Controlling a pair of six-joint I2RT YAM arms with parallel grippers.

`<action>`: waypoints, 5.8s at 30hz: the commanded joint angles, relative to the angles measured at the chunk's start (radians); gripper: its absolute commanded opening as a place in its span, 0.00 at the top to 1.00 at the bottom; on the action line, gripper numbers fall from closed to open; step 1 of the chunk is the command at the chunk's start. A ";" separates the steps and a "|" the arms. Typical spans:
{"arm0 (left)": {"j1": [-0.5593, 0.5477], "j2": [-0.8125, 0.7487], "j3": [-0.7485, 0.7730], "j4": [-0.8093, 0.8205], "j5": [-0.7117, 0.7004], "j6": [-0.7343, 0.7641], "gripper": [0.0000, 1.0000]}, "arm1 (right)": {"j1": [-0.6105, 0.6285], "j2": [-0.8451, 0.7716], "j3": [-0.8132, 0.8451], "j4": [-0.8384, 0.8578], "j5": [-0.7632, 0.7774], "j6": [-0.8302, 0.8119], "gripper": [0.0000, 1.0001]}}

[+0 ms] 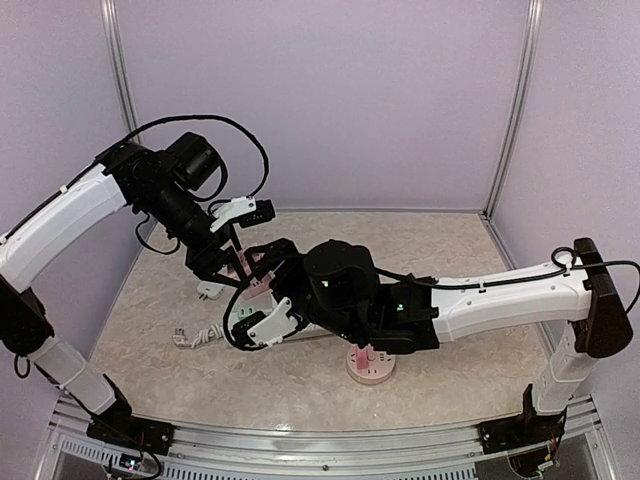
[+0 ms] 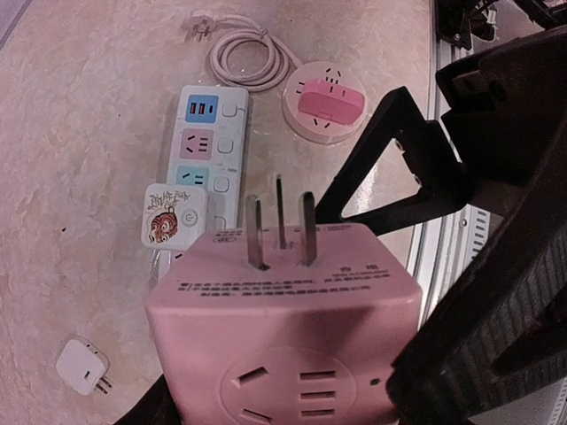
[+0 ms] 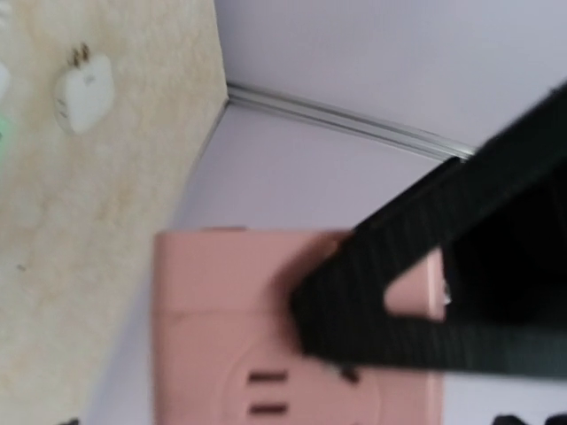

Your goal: Insert the plug

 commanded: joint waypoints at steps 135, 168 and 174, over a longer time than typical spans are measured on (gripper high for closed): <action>-0.279 -0.005 0.423 0.058 -0.206 0.020 1.00 | -0.291 -0.098 0.512 -0.665 -0.904 1.235 0.25; -0.260 -0.005 0.423 0.045 -0.176 0.036 1.00 | -0.300 -0.143 0.468 -0.590 -0.974 1.264 0.57; -0.257 -0.004 0.420 0.049 -0.172 0.034 1.00 | -0.300 -0.114 0.501 -0.633 -0.965 1.266 0.98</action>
